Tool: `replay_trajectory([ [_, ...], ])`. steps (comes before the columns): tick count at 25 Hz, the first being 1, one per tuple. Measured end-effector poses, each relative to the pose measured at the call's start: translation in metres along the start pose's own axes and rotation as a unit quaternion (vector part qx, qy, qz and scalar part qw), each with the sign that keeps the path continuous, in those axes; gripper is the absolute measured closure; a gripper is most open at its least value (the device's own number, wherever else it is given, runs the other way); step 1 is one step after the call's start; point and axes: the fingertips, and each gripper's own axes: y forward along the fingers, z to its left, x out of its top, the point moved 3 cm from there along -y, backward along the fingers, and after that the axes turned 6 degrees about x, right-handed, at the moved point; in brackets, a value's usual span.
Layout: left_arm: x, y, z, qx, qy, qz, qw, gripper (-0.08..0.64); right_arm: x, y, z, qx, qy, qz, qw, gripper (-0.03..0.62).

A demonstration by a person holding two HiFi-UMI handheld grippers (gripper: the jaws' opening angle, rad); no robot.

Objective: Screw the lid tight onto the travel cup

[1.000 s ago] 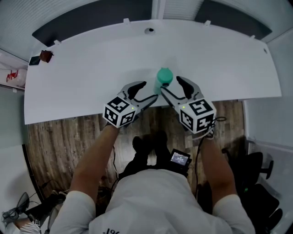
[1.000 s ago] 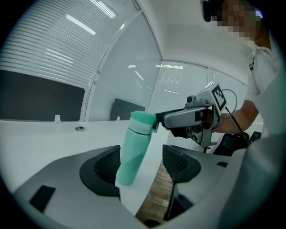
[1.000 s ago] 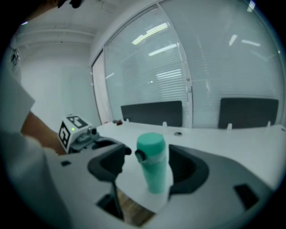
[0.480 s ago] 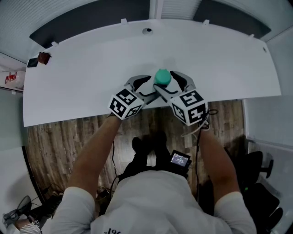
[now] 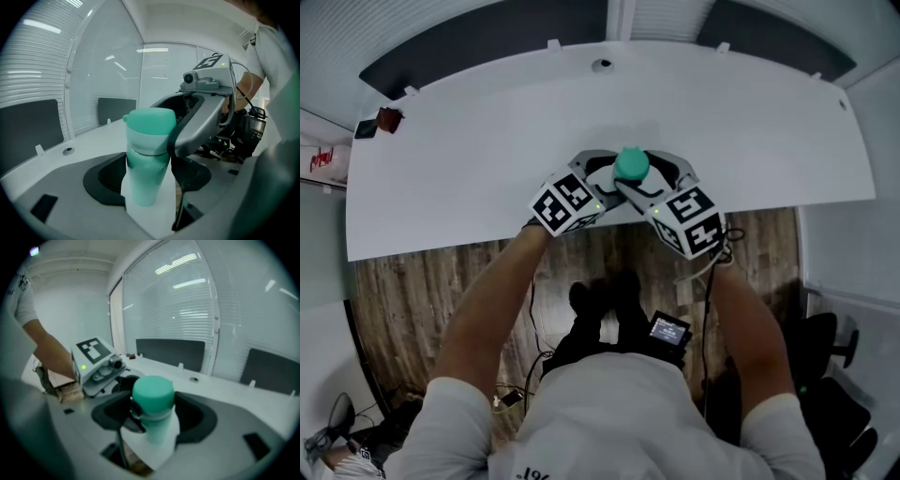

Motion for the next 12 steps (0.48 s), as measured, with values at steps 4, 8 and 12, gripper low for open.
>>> replay_trajectory([
  [4,0.0022,0.0031,0.0,0.007,-0.015,-0.009,0.9998,0.249,0.0,0.0003,-0.0002,-0.011,0.011,-0.007,1.0,0.284],
  [8,0.0001,0.0042,0.0006,0.038,-0.04,-0.023,0.9982,0.249,0.0002,0.0005,-0.0001,-0.042,0.017,-0.004,0.999,0.285],
  [12,0.0,0.0044,0.0017,0.08,-0.059,-0.036,0.9944,0.249,0.0001,0.0013,0.0003,-0.072,0.038,-0.012,0.997,0.285],
])
